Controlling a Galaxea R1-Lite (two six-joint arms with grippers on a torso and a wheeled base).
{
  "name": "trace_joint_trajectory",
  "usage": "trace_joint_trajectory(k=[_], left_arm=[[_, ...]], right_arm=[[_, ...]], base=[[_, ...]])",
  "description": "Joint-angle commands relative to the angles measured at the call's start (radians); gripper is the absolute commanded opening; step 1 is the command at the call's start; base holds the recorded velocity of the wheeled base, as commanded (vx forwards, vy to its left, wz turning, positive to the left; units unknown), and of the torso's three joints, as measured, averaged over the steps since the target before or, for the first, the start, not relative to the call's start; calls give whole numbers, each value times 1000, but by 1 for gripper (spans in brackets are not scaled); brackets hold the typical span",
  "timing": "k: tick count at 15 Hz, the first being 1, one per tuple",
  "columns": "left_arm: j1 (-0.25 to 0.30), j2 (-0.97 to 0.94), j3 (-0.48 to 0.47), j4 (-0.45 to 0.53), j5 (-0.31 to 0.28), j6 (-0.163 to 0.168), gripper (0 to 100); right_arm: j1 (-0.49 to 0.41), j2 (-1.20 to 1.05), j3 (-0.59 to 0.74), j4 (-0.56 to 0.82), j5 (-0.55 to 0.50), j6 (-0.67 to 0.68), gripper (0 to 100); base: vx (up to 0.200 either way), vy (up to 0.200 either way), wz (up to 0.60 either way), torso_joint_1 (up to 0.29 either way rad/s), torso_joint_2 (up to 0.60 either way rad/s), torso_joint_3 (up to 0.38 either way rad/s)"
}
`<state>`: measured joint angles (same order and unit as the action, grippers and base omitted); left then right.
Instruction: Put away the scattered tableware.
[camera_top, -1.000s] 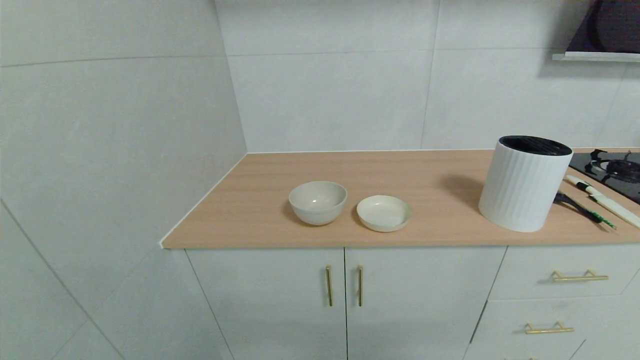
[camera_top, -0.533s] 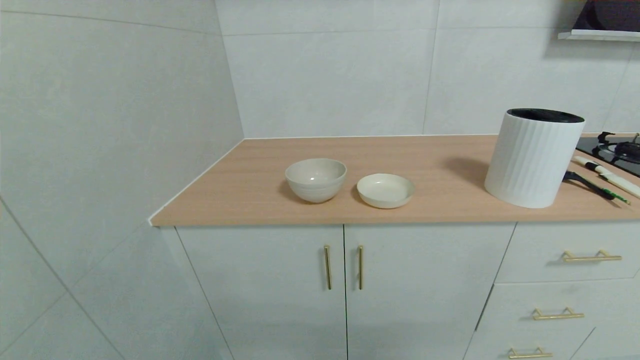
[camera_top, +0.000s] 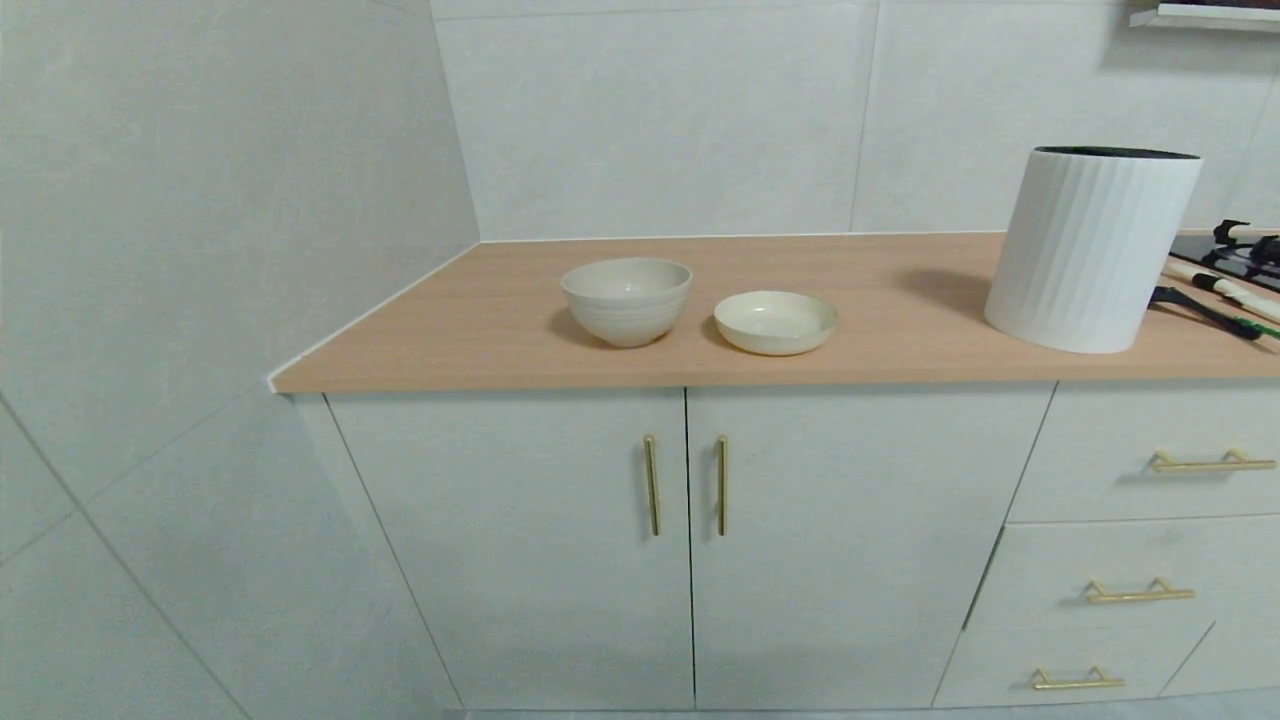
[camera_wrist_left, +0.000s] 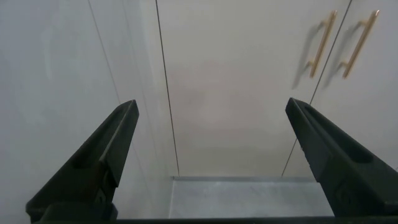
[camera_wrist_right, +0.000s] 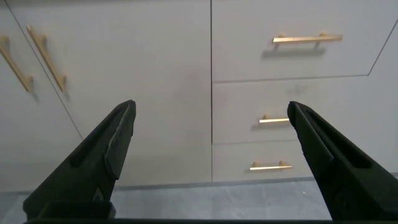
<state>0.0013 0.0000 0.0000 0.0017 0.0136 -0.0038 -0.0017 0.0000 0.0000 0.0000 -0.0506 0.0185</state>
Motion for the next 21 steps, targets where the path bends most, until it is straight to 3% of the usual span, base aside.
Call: trace_joint_trajectory(k=[1, 8, 16, 21], left_arm=[[0, 0, 0, 0, 0, -1, 100], [0, 0, 0, 0, 0, -1, 100], [0, 0, 0, 0, 0, -1, 100], [0, 0, 0, 0, 2, -1, 100]], right_arm=[[0, 2, 0, 0, 0, 0, 100], [0, 2, 0, 0, 0, 0, 100], [0, 2, 0, 0, 0, -2, 100], [0, 2, 0, 0, 0, -2, 100]], base=[[0, 0, 0, -149, 456, 320], [0, 0, 0, -96, 387, 279], [0, 0, 0, -5, 18, 12], [0, 120, 0, 1, 3, 2]])
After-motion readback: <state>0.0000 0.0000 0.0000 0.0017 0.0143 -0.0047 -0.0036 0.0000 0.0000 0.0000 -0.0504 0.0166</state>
